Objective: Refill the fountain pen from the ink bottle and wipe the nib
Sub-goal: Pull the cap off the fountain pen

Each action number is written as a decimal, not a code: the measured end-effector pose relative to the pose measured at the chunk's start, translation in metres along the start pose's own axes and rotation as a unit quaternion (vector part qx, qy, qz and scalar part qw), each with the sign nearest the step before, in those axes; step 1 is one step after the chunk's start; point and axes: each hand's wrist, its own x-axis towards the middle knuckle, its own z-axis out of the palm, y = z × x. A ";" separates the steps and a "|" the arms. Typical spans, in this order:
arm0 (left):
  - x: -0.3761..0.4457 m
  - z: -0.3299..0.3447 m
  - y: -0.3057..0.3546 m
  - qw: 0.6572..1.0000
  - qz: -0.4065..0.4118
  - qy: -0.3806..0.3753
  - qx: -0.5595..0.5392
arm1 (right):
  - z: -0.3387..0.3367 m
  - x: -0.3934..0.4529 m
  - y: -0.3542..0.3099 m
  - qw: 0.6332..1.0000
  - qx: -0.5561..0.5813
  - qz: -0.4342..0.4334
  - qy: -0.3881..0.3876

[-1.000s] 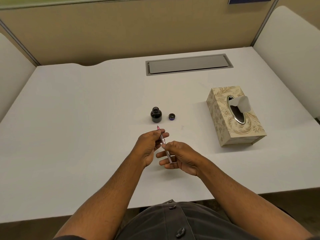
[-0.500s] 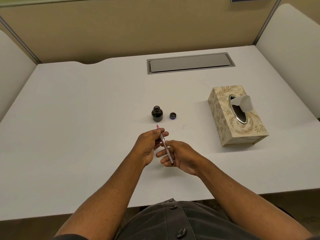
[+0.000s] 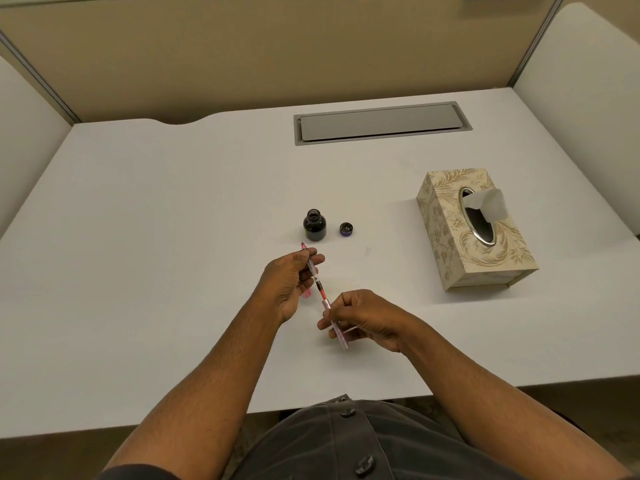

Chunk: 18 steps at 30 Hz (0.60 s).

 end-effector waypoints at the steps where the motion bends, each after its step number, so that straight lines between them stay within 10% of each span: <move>1: 0.000 -0.001 0.002 1.000 0.000 0.004 -0.005 | -0.002 0.000 0.000 1.000 -0.007 0.003 -0.003; 8: -0.002 -0.004 0.003 1.000 -0.010 0.014 -0.013 | -0.021 0.005 0.003 0.993 -0.020 -0.017 0.117; 13: -0.005 0.000 -0.002 1.000 -0.027 0.010 -0.009 | -0.032 0.024 0.008 0.908 -0.221 -0.064 0.350; 18: -0.008 0.000 -0.005 1.000 -0.029 0.001 -0.003 | -0.033 0.033 0.005 0.865 -0.284 -0.053 0.409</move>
